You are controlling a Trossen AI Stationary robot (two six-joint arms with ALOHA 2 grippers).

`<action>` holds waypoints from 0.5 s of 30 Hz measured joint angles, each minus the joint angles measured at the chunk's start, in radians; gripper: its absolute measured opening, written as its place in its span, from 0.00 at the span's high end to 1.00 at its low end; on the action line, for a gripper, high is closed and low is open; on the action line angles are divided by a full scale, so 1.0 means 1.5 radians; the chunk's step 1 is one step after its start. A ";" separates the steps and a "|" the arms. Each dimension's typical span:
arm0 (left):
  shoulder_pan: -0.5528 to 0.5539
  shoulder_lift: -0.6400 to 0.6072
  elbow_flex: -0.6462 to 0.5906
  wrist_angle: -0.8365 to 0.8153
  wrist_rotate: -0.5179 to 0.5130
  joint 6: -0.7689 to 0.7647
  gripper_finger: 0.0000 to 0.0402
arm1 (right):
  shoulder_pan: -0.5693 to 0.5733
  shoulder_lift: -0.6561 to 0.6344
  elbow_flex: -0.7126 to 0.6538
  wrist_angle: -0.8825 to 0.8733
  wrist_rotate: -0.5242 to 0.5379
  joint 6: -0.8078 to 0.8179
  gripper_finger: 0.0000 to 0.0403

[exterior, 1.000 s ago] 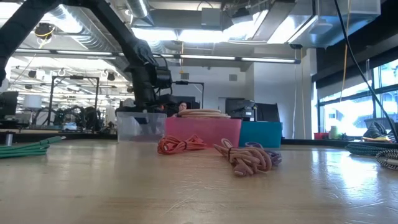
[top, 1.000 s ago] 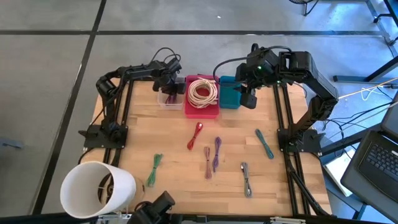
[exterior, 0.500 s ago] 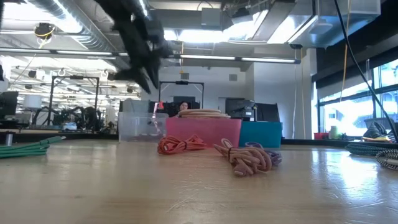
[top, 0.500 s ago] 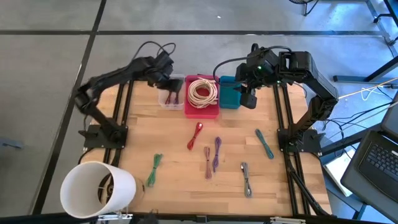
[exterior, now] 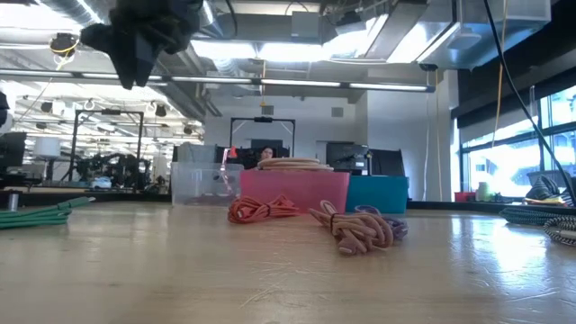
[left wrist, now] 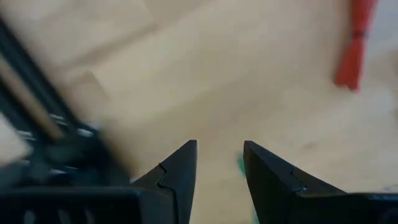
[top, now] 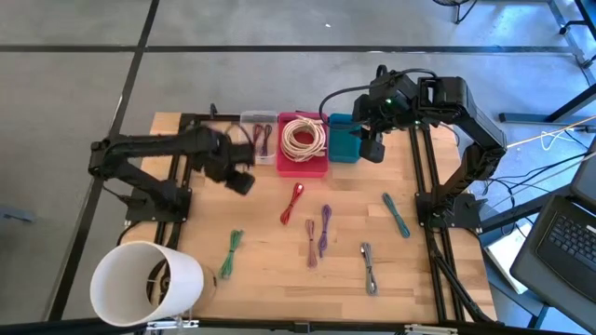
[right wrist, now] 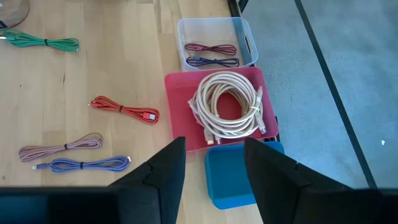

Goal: Pick & Place USB Port
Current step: Put the green charger cable into the blue bin

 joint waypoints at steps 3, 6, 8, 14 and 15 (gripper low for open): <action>-0.079 0.001 -0.045 0.060 0.013 -0.082 0.70 | 0.000 0.000 0.000 0.000 0.000 0.000 0.59; -0.155 0.001 -0.111 0.137 0.036 -0.167 0.70 | 0.000 0.000 0.000 0.000 0.000 0.000 0.59; -0.204 0.001 -0.155 0.200 0.054 -0.234 0.71 | 0.000 0.000 0.000 0.000 0.000 0.000 0.59; -0.330 0.001 -0.245 0.374 0.073 -0.428 0.71 | 0.000 0.000 0.000 0.000 0.000 0.000 0.59; -0.346 0.001 -0.253 0.388 0.074 -0.454 0.71 | 0.000 0.000 0.000 0.000 0.000 0.000 0.59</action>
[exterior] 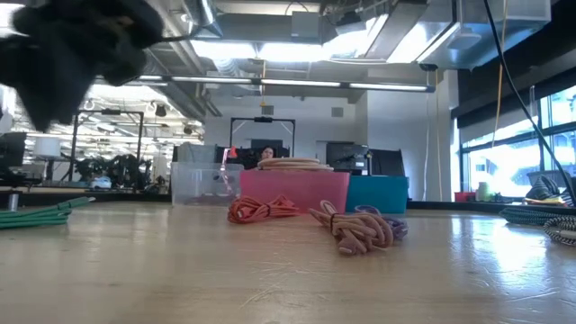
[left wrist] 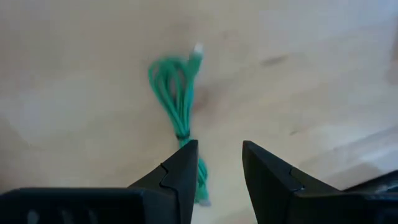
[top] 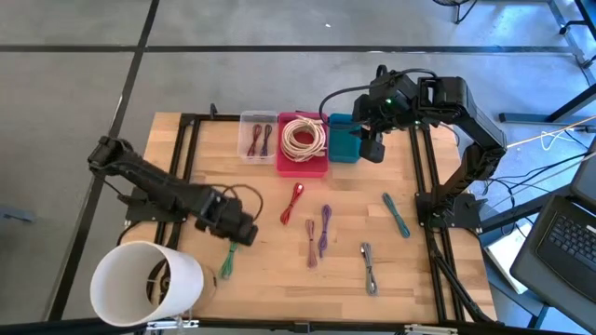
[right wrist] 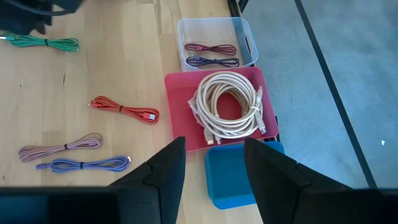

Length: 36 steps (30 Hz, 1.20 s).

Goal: Pick & Place USB Port
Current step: Put the green charger cable into the blue bin

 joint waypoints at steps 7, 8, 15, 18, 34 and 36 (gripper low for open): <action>-0.085 0.000 -0.061 0.071 0.027 -0.129 0.69 | 0.000 0.000 0.000 0.000 0.000 0.000 0.59; -0.092 0.000 -0.071 0.089 0.028 -0.141 0.70 | 0.000 0.000 0.000 0.000 0.000 0.000 0.59; -0.111 0.001 -0.158 0.231 0.026 -0.195 0.70 | 0.000 0.000 0.000 0.000 0.000 0.000 0.59; -0.111 0.001 -0.190 0.251 0.013 -0.207 0.70 | 0.000 0.000 0.000 0.000 0.000 0.000 0.59; -0.099 -0.002 -0.272 0.347 0.017 -0.151 0.69 | 0.000 0.000 0.000 0.146 0.000 -0.104 0.59; -0.091 0.000 -0.273 0.367 0.030 -0.128 0.69 | 0.000 0.000 0.000 0.151 0.000 -0.104 0.59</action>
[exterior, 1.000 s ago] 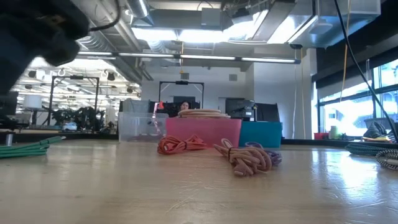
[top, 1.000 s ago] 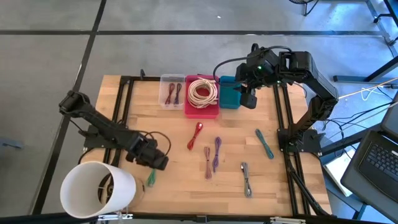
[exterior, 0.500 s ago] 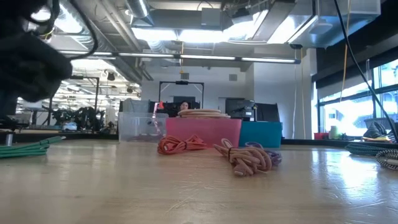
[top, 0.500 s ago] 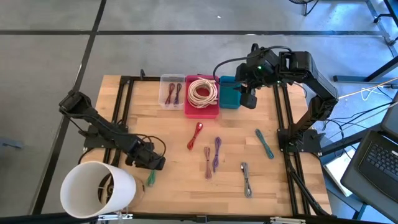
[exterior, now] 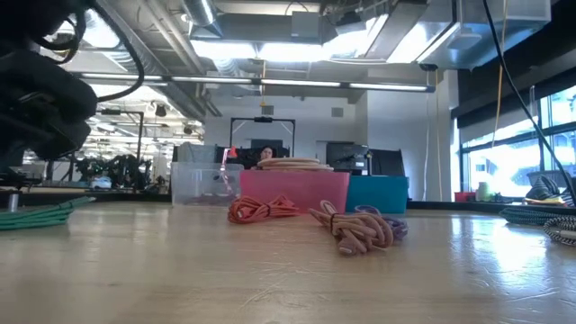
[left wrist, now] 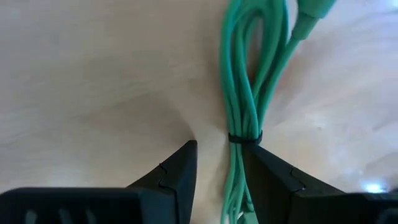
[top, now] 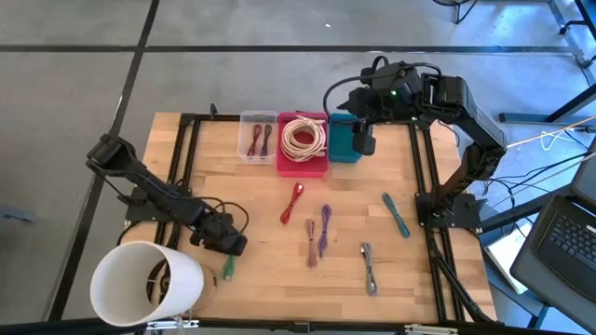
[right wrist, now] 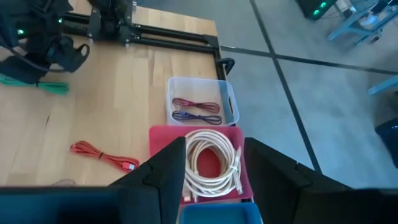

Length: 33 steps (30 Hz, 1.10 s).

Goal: Pick & Place USB Port
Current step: Put the green charger cable into the blue bin

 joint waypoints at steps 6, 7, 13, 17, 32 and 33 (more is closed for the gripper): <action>0.013 0.004 -0.001 0.065 -0.002 0.040 0.69 | 0.000 0.000 0.000 0.000 0.000 0.000 0.59; 0.013 0.003 -0.001 0.066 -0.006 0.040 0.69 | 0.000 0.000 0.000 0.000 0.000 0.000 0.59; 0.013 0.003 -0.001 0.100 -0.004 0.055 0.69 | 0.000 0.000 0.000 0.005 0.000 0.000 0.59; 0.013 0.003 -0.001 0.104 0.000 0.062 0.69 | 0.000 0.000 0.000 0.004 0.000 0.000 0.59; 0.055 0.123 0.006 0.213 0.033 0.135 0.85 | 0.002 0.000 0.000 0.032 0.000 0.002 0.59; 0.059 0.124 0.005 0.215 0.029 0.147 0.91 | 0.002 0.000 0.000 0.032 0.000 0.002 0.59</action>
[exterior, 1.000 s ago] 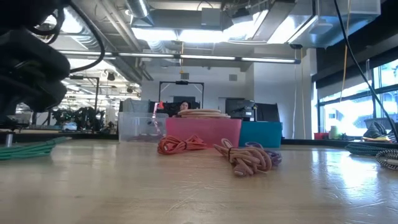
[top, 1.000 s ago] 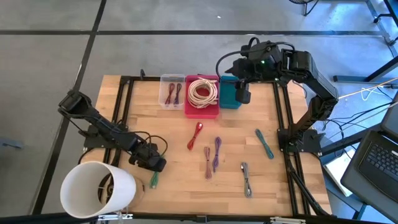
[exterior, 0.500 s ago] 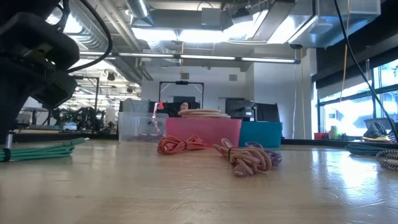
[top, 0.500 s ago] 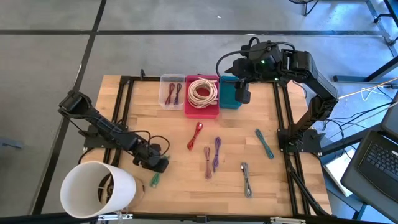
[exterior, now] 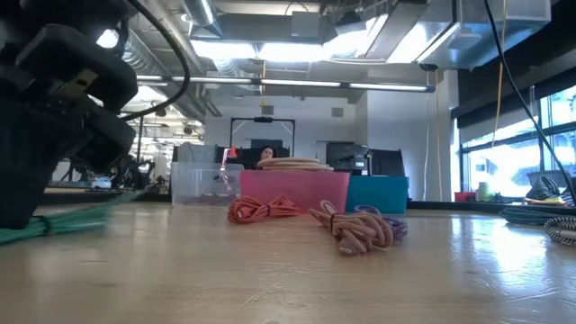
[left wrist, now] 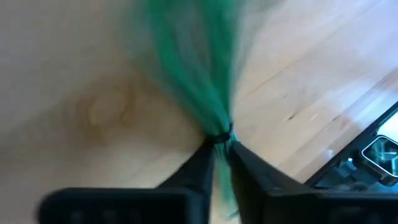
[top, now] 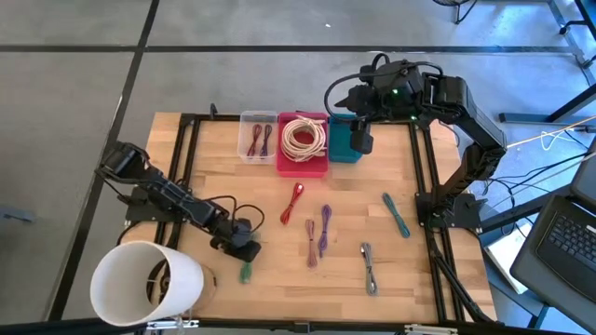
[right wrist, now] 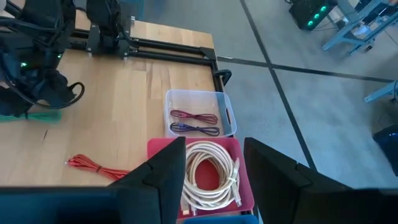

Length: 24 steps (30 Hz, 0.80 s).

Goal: Pick & Place USB Port
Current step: Put the green charger cable into the blue bin

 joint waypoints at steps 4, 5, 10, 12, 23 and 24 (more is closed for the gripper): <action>0.011 -0.001 0.005 0.007 -0.036 0.040 0.98 | 0.000 0.000 0.000 -0.006 -0.001 0.020 0.59; 0.013 0.001 0.010 0.010 -0.065 0.049 0.98 | 0.000 0.000 0.000 -0.010 -0.002 0.031 0.59; 0.023 -0.005 0.048 -0.003 -0.197 0.105 0.99 | 0.000 0.000 0.000 -0.051 -0.064 0.034 0.59; 0.030 -0.020 0.071 -0.001 -0.251 0.132 0.99 | 0.001 0.000 0.000 -0.062 -0.082 0.033 0.59; 0.151 -0.197 0.116 0.072 -0.374 0.469 0.99 | 0.000 0.000 0.000 -0.112 -0.122 0.066 0.59; 0.176 -0.207 0.116 0.108 -0.375 0.513 0.99 | 0.000 0.000 0.000 -0.110 -0.122 0.069 0.59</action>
